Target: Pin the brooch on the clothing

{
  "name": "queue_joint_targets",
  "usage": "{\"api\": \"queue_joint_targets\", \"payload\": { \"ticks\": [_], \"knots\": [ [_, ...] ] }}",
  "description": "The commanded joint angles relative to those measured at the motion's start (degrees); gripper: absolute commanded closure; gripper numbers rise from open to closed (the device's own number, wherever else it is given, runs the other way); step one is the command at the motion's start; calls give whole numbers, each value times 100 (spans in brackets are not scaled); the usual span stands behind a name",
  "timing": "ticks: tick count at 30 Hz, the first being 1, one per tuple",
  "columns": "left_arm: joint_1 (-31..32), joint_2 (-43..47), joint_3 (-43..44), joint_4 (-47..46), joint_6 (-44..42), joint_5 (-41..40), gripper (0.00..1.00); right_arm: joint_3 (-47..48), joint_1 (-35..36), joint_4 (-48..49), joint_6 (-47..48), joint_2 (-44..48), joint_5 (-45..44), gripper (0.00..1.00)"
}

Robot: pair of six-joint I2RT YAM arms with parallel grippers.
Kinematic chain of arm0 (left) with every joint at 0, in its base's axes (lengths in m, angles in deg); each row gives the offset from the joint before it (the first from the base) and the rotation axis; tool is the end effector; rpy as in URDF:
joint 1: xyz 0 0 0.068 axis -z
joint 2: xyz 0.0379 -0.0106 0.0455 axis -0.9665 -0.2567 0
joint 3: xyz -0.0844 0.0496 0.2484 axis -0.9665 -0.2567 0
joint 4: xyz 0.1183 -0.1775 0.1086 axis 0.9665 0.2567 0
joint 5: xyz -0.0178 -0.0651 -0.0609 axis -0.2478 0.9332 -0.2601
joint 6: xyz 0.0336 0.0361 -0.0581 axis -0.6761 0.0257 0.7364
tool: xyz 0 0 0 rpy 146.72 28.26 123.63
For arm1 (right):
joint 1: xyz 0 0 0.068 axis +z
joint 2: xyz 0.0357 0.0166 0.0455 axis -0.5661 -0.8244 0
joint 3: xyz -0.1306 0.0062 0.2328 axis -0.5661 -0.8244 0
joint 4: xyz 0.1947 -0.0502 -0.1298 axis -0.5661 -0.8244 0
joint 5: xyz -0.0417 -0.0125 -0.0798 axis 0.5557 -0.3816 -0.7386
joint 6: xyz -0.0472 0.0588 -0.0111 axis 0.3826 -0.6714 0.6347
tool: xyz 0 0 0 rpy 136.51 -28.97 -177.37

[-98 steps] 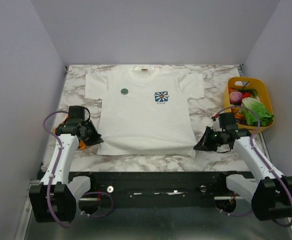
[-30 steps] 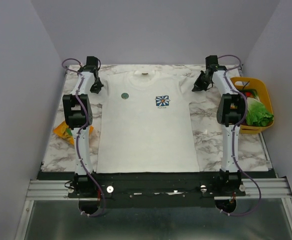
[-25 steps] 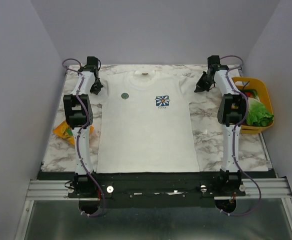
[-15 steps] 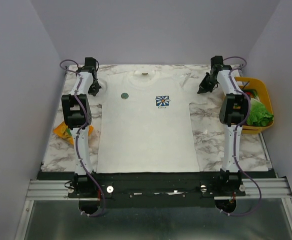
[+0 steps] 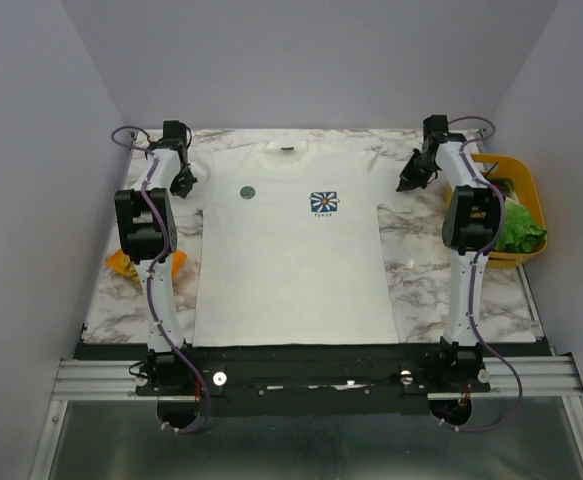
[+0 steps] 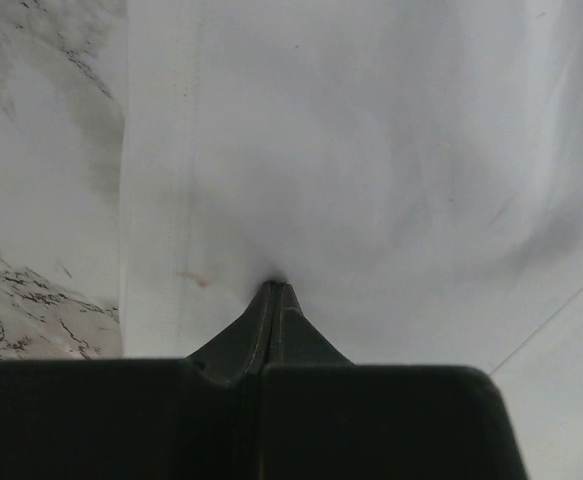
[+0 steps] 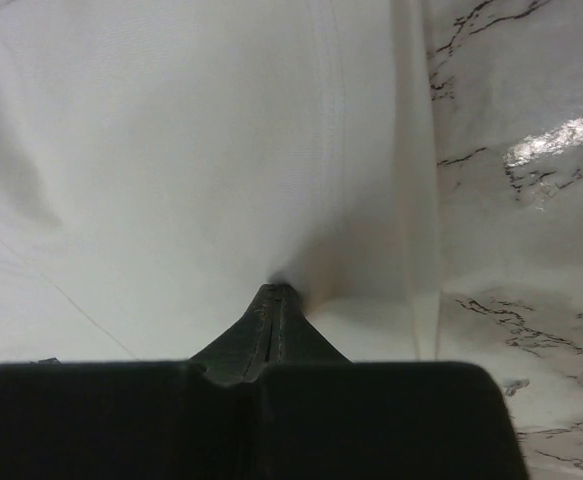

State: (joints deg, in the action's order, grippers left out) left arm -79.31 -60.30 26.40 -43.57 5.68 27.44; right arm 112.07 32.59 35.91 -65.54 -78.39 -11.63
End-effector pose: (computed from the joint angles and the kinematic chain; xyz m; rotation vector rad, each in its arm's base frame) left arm 0.4844 0.0497 0.1502 -0.7918 2.5502 0.1765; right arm 0.5066 -0.0076 0.1381 0.7631 2.6819 0.3279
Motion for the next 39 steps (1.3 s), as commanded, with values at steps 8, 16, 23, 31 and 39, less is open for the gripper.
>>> {"api": "queue_joint_targets", "payload": {
  "ticks": [8, 16, 23, 31, 39],
  "knots": [
    [-153, -79, -73, 407, -33, -50, 100, -428, -198, -104, 86, 171, -234, 99],
    [-30, 570, -151, 48, -225, -6, 99, -718, -198, 318, 94, 935, -41, 99],
    [339, 1660, -573, -611, -620, 239, 87, -902, 39, 502, 270, 1822, 56, 99],
    [410, 4146, -3015, -3604, -323, 2365, 8, -2315, 374, 2370, 578, 3834, 1450, 94],
    [401, 5851, -4605, -5392, 344, 2913, 1, -5443, 391, 6054, 297, 7074, 2622, 26]
  ]
}}
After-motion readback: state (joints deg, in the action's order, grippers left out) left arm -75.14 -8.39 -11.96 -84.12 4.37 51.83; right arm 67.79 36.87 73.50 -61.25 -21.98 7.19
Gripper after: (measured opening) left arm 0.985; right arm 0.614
